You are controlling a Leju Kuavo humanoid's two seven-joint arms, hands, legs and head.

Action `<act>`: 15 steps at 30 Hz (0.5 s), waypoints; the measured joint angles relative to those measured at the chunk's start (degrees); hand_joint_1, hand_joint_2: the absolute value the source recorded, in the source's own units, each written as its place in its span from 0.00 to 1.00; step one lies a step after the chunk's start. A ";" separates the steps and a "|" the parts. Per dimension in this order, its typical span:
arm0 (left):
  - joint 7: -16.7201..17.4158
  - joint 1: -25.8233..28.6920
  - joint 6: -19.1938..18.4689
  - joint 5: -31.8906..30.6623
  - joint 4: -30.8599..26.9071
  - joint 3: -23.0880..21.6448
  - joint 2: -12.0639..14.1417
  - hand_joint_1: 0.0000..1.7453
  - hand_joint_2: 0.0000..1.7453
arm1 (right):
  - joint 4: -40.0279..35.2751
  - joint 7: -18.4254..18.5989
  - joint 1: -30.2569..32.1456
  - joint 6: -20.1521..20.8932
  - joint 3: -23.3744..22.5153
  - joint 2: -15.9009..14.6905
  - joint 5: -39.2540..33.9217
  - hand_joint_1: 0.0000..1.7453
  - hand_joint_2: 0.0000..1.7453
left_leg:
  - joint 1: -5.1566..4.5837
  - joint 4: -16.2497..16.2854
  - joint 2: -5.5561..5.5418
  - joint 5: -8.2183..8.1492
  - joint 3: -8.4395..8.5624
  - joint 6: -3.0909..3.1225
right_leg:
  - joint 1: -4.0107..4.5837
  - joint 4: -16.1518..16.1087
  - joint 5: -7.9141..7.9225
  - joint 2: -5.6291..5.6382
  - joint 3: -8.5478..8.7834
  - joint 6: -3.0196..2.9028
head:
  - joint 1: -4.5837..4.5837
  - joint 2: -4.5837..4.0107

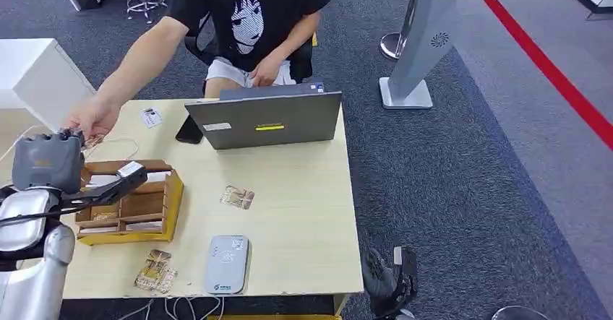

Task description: Pass the card to the sensor for recognition and then transmit it.

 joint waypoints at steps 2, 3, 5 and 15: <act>-1.14 0.87 1.60 0.24 -0.09 0.00 0.07 0.00 1.00 | 0.04 -0.13 0.00 0.02 0.00 0.00 -0.20 0.00 1.00 | 0.00 -0.01 -0.01 0.00 -0.01 0.00 | 0.00 0.01 0.00 0.00 0.00 -0.01 | 0.00 0.00; -1.73 1.42 2.84 0.44 -0.42 0.02 0.07 0.00 1.00 | 0.07 -0.24 0.03 0.07 0.00 0.00 -0.42 0.00 1.00 | 0.00 -0.01 -0.01 0.00 -0.02 -0.01 | 0.00 0.01 -0.01 0.00 0.00 -0.01 | 0.00 0.00; -3.00 2.94 5.23 1.66 -2.04 0.39 0.04 0.00 1.00 | 0.09 -0.35 0.11 0.09 0.00 0.00 -0.96 0.00 1.00 | 0.01 -0.03 -0.01 0.00 -0.03 -0.01 | 0.00 0.01 -0.01 0.00 0.00 -0.01 | 0.00 0.00; -12.84 18.03 14.11 15.25 -20.20 8.15 -1.83 0.00 1.00 | -0.09 -1.92 1.96 0.39 -0.33 -0.02 -3.98 0.00 1.00 | -0.01 -0.04 -0.10 -0.03 -0.16 -0.02 | -0.01 -0.01 -0.10 -0.11 -0.08 0.03 | 0.00 0.00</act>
